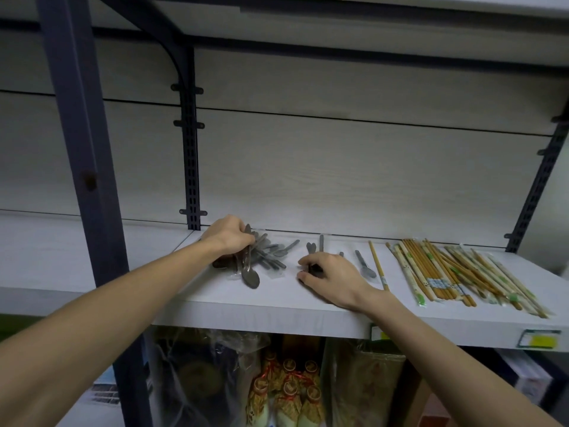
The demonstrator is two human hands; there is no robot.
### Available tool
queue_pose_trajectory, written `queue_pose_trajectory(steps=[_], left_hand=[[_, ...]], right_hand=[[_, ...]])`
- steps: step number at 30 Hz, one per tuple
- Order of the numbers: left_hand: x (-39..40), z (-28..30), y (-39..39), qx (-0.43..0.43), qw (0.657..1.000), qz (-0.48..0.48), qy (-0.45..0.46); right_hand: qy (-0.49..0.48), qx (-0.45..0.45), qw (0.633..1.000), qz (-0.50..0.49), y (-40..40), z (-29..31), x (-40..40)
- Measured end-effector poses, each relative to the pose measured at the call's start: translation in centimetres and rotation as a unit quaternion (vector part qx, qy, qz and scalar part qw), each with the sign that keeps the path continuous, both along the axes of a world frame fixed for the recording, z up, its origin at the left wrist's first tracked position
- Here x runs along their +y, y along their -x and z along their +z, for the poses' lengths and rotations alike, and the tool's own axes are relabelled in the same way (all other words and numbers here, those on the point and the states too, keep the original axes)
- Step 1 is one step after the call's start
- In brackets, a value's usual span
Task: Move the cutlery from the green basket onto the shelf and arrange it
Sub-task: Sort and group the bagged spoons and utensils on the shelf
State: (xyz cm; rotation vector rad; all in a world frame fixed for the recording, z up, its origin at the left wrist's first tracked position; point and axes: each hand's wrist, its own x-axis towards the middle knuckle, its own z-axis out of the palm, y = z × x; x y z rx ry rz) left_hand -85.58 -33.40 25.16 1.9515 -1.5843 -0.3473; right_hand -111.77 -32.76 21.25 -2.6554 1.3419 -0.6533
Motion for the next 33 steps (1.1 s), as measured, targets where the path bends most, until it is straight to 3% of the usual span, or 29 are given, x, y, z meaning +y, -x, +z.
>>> queue_pose_trajectory(steps=[4,8,11,14,21,27,33], left_hand=[[-0.4,0.9,0.6,0.026,0.999,-0.006,0.023],[-0.7,2.9,2.7,0.13,0.988,-0.068,0.037],[-1.1,3.9,5.5,0.193,0.972,-0.129,0.027],[-2.3,2.9,8.1,0.2,0.969,-0.145,0.013],[-5.1,-1.1,8.9,0.041,0.995,-0.088,-0.016],[-4.6,-1.9,9.0,-0.134,0.99,-0.053,0.002],[-4.4,-2.1,9.8,-0.157,0.983,-0.097,0.011]], right_hand=[[-0.019,-0.045,0.999,0.007,0.3,0.1,0.2],[-0.027,-0.113,0.993,-0.037,2.3,1.2,-0.4],[-0.022,-0.097,0.992,-0.076,4.4,1.1,-1.3],[-0.018,-0.065,0.993,-0.1,5.5,0.1,-1.7],[0.006,-0.048,0.993,-0.107,5.3,-0.7,-2.6],[0.042,-0.043,0.994,-0.089,5.2,-0.6,-2.7],[0.026,-0.037,0.992,-0.118,5.3,-0.8,-3.0]])
